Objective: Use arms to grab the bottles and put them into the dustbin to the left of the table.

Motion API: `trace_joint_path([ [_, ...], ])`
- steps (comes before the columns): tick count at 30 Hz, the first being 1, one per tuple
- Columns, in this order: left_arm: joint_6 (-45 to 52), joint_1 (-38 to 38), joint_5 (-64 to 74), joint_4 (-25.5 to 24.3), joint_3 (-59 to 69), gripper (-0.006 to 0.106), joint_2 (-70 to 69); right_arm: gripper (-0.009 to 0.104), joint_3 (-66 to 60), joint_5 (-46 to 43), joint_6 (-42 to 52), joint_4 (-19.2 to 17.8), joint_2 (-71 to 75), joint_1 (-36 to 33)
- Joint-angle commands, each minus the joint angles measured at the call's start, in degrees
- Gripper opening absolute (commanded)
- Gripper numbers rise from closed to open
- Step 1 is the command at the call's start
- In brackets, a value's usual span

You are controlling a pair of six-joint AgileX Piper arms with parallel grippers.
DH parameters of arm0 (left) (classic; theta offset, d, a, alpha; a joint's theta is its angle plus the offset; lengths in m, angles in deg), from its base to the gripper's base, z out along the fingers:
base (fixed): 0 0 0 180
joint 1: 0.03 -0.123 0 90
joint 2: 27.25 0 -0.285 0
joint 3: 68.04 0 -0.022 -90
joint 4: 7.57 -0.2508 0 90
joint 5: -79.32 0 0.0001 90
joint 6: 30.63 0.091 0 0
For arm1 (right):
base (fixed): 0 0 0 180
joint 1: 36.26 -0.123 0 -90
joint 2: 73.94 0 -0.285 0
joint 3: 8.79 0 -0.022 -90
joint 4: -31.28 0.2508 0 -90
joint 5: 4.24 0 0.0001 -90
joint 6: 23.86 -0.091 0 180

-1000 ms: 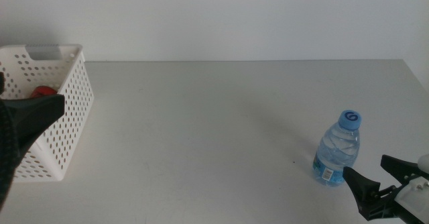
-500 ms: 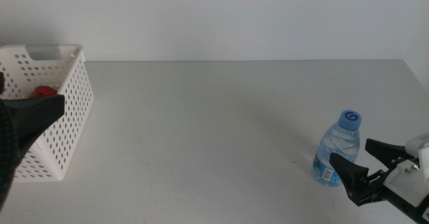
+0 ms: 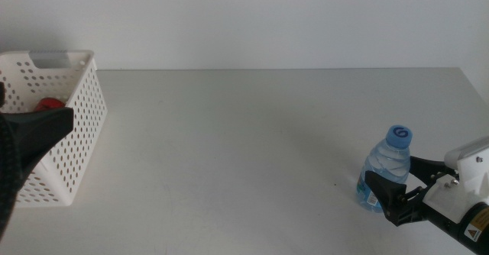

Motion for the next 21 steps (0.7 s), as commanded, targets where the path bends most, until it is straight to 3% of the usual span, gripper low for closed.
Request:
trace_joint_path([
  [1,-0.96,-0.06,-4.25,0.59,-1.29,0.084,0.31,0.094,1.39,-10.57,0.31,-0.11,-0.09,0.19],
  [6,-0.96,-0.06,-4.25,0.59,-1.29,0.084,0.31,0.093,3.1,-10.41,0.39,-0.02,-2.67,-0.21],
  [9,-0.96,-0.06,-4.25,0.59,-1.29,0.084,0.31,0.082,3.56,-10.49,0.97,-0.32,-3.93,-0.29],
  [11,-0.96,-0.06,-4.25,0.59,-1.29,0.084,0.31,0.058,3.56,-10.54,2.51,-0.32,-4.47,-0.29],
  [13,-0.96,-0.06,-4.25,0.59,-1.29,0.084,0.31,0.024,3.56,-10.54,3.22,-0.77,-4.56,-0.29],
  [15,-0.96,-0.06,-4.25,0.59,-1.29,0.084,0.31,-0.002,3.45,-10.59,2.54,-1.33,-4.5,-0.29],
  [21,-0.96,-0.06,-4.25,0.59,-1.29,0.084,0.31,-0.001,6.76,-10.59,-2.82,-2.05,-4.45,-4.37],
])
